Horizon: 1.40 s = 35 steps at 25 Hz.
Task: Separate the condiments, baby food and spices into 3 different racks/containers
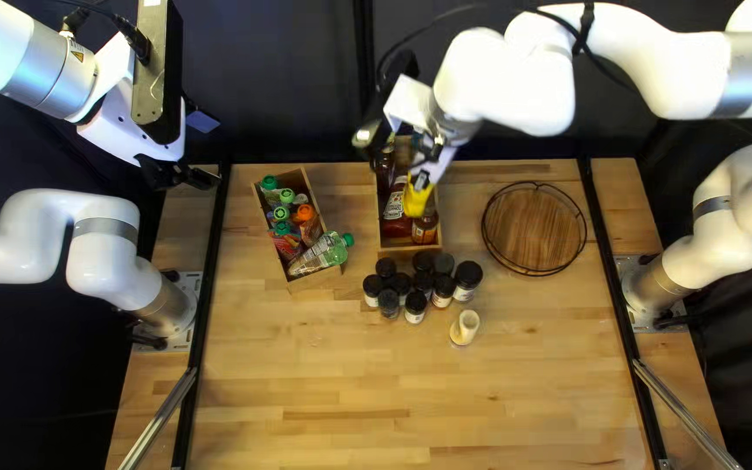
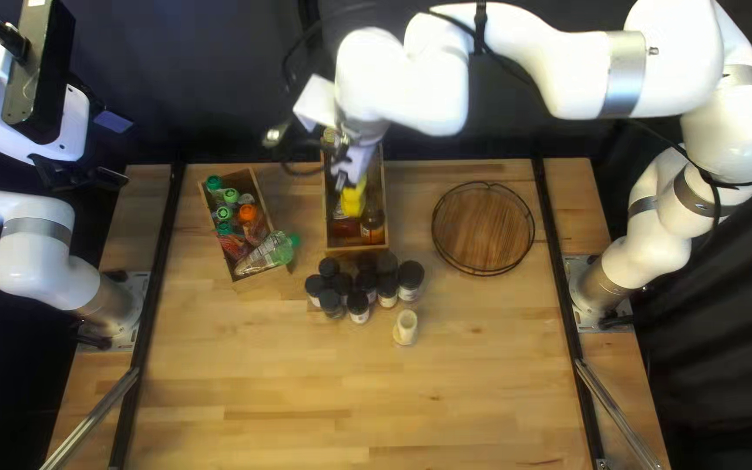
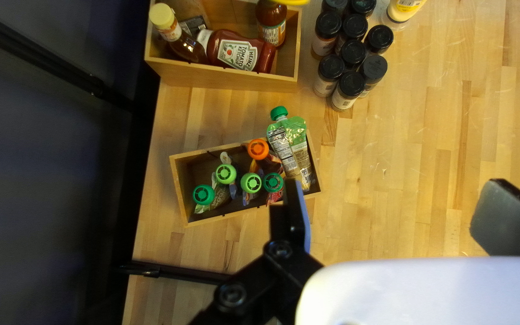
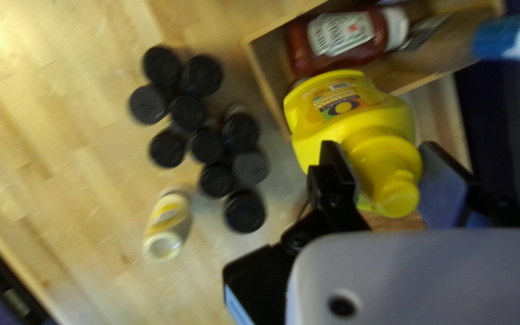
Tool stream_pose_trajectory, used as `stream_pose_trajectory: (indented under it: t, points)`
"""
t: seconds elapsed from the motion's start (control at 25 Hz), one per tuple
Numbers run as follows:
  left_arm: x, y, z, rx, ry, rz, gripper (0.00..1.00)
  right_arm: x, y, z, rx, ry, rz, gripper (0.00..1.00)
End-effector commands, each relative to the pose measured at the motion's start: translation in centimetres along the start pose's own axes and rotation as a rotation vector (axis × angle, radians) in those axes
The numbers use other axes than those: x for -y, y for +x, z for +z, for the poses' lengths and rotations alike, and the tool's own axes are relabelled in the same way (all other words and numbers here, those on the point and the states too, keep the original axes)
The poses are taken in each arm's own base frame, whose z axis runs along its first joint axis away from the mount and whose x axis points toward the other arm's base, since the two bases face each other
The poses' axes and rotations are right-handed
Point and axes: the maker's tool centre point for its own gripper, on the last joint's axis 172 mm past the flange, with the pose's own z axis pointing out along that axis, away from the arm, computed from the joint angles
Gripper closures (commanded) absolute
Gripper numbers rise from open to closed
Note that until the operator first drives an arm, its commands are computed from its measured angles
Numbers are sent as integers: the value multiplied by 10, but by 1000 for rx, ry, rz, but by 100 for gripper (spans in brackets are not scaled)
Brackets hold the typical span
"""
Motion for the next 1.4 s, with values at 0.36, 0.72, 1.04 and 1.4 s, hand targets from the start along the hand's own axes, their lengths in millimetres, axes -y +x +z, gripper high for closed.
stream_pose_trajectory:
  t: [0.36,0.72,1.04,1.4]
  points:
    - [0,0,0,0,0,0,0,-26,-20,43,21,-63,21,98]
    - [0,0,0,0,0,0,0,-33,-24,73,43,-84,6,98]
    - [0,0,0,0,0,0,0,-35,-21,93,60,-94,-18,99]
    - [0,0,0,0,0,0,0,-30,-21,98,97,-77,-55,97]
